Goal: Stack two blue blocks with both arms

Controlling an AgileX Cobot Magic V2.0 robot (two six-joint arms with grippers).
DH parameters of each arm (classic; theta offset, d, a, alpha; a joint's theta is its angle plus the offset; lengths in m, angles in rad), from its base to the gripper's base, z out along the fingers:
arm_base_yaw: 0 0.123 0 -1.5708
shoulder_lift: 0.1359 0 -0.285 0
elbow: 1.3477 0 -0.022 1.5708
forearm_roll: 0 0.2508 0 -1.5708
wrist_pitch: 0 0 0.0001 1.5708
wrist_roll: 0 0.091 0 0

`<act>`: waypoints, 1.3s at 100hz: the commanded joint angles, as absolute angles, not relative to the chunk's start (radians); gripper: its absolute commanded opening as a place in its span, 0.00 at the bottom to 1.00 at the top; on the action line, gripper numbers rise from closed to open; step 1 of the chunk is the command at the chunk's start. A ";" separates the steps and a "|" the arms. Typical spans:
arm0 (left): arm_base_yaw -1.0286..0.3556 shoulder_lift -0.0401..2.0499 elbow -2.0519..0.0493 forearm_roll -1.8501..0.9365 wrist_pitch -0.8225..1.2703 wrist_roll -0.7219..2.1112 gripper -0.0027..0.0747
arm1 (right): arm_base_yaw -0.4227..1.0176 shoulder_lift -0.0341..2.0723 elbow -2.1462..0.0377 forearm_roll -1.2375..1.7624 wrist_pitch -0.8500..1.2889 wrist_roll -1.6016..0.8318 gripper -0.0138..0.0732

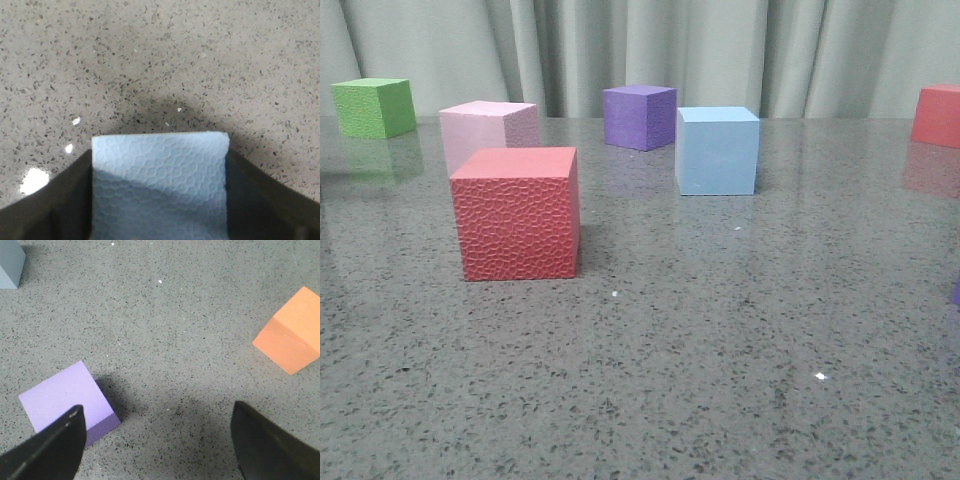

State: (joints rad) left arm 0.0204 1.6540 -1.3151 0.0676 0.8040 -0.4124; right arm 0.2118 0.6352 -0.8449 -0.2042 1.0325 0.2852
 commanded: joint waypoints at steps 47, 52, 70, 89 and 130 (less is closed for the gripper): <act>0.021 1.613 -1.424 0.042 0.879 -0.354 0.18 | 0.207 0.633 -0.867 -0.234 0.971 0.274 0.84; 0.021 1.613 -1.453 0.017 0.899 -0.321 0.18 | 0.207 0.633 -0.867 -0.234 0.971 0.274 0.84; -0.030 1.613 -1.578 -0.010 0.975 -0.268 0.18 | 0.207 0.633 -0.867 -0.234 0.971 0.274 0.84; -0.128 1.613 -1.703 -0.011 1.020 -0.252 0.18 | 0.207 0.633 -0.867 -0.234 0.971 0.274 0.84; -0.346 1.634 -1.804 -0.036 0.972 -0.264 0.19 | 0.207 0.633 -0.867 -0.234 0.971 0.274 0.84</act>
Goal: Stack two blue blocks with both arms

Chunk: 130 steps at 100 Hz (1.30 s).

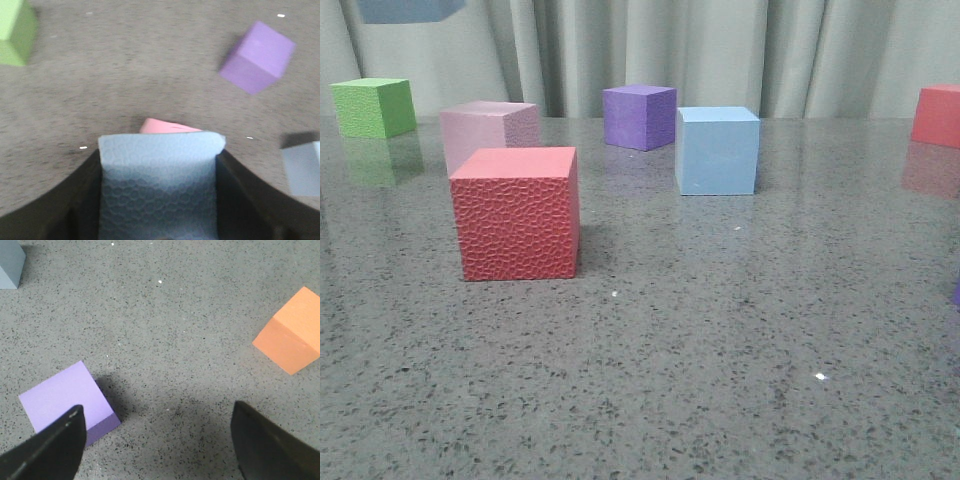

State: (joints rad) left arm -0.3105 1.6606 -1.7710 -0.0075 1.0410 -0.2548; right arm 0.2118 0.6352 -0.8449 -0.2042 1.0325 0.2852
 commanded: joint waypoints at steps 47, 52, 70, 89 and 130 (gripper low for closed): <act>-0.519 1.757 -1.856 -0.137 0.861 -0.315 0.19 | 0.207 0.633 -0.867 -0.222 0.972 0.274 0.84; -0.535 1.777 -1.886 -0.140 0.861 -0.319 0.19 | 0.207 0.633 -0.867 -0.220 0.972 0.274 0.84; -0.589 1.856 -1.997 -0.147 0.865 -0.347 0.19 | 0.207 0.633 -0.867 -0.220 0.971 0.274 0.84; -0.633 1.917 -2.059 -0.148 0.863 -0.423 0.19 | 0.207 0.633 -0.867 -0.220 0.971 0.274 0.84; -0.659 1.955 -2.064 -0.146 0.840 -0.467 0.19 | 0.207 0.633 -0.867 -0.220 0.969 0.274 0.84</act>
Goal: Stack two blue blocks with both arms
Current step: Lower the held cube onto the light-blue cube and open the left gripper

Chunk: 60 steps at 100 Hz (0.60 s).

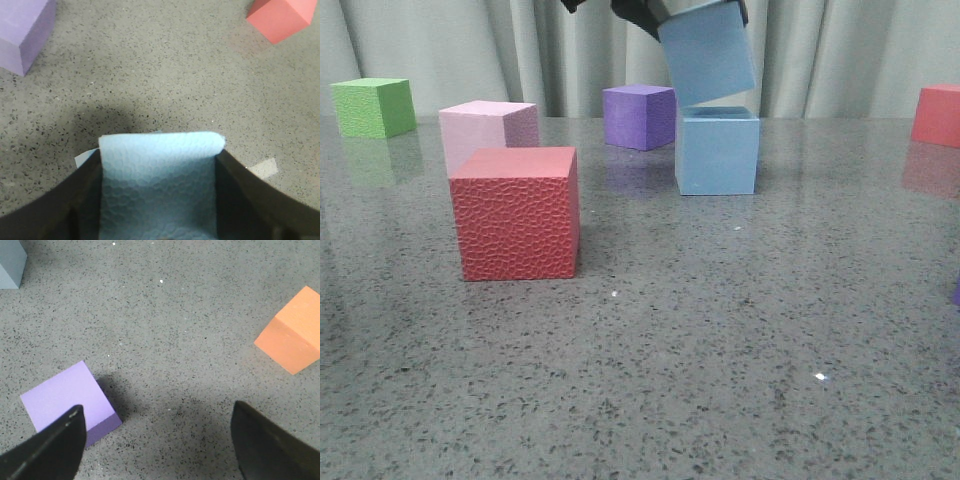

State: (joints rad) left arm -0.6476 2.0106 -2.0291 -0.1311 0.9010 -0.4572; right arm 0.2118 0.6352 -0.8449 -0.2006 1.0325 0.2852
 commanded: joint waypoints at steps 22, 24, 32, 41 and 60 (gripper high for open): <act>-0.659 1.955 -2.064 -0.146 0.840 -0.467 0.19 | 0.207 0.633 -0.867 -0.220 0.970 0.274 0.84; -0.659 1.955 -2.064 -0.146 0.840 -0.467 0.19 | 0.207 0.633 -0.867 -0.220 0.970 0.274 0.84; -0.659 1.955 -2.064 -0.152 0.840 -0.467 0.19 | 0.207 0.633 -0.867 -0.220 0.970 0.274 0.84; -0.659 1.955 -2.064 -0.153 0.840 -0.467 0.19 | 0.207 0.633 -0.867 -0.220 0.970 0.274 0.84; -0.659 1.955 -2.064 -0.161 0.840 -0.467 0.19 | 0.207 0.633 -0.867 -0.220 0.970 0.274 0.84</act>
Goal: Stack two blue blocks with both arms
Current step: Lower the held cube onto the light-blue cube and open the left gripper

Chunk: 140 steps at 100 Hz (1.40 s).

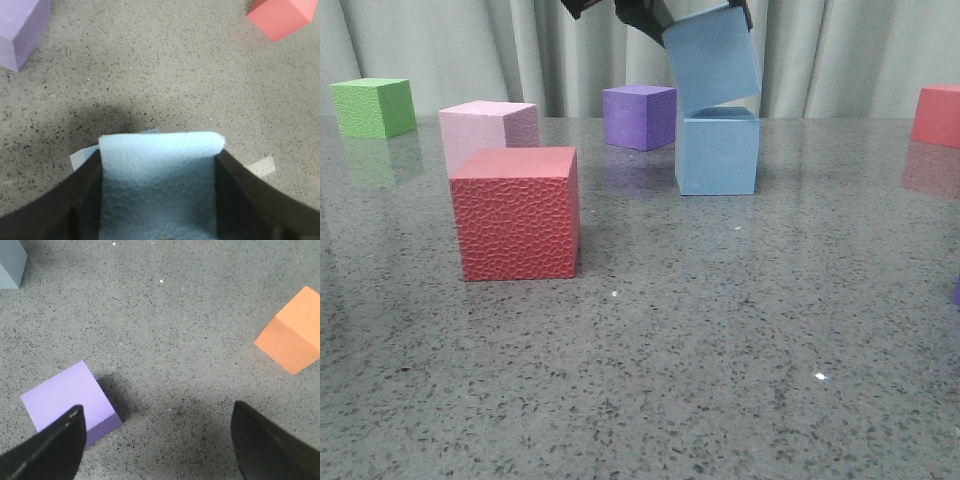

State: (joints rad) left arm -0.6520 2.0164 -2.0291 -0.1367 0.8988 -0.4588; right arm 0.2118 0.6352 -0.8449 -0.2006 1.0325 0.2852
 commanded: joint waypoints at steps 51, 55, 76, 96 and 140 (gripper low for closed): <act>-0.659 1.955 -2.064 -0.143 0.855 -0.467 0.19 | 0.207 0.633 -0.867 -0.220 0.970 0.274 0.84; -0.659 1.955 -2.064 -0.139 0.855 -0.467 0.19 | 0.207 0.633 -0.867 -0.220 0.970 0.274 0.84; -0.657 1.955 -2.064 -0.134 0.858 -0.467 0.19 | 0.207 0.633 -0.867 -0.220 0.970 0.274 0.84; -0.657 1.955 -2.064 -0.132 0.861 -0.467 0.19 | 0.207 0.633 -0.867 -0.220 0.970 0.274 0.84; -0.657 1.955 -2.064 -0.132 0.861 -0.467 0.46 | 0.207 0.633 -0.867 -0.220 0.970 0.274 0.84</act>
State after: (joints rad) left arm -0.6520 2.0164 -2.0291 -0.1233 0.9081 -0.4606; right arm 0.2118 0.6352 -0.8449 -0.2006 1.0325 0.2852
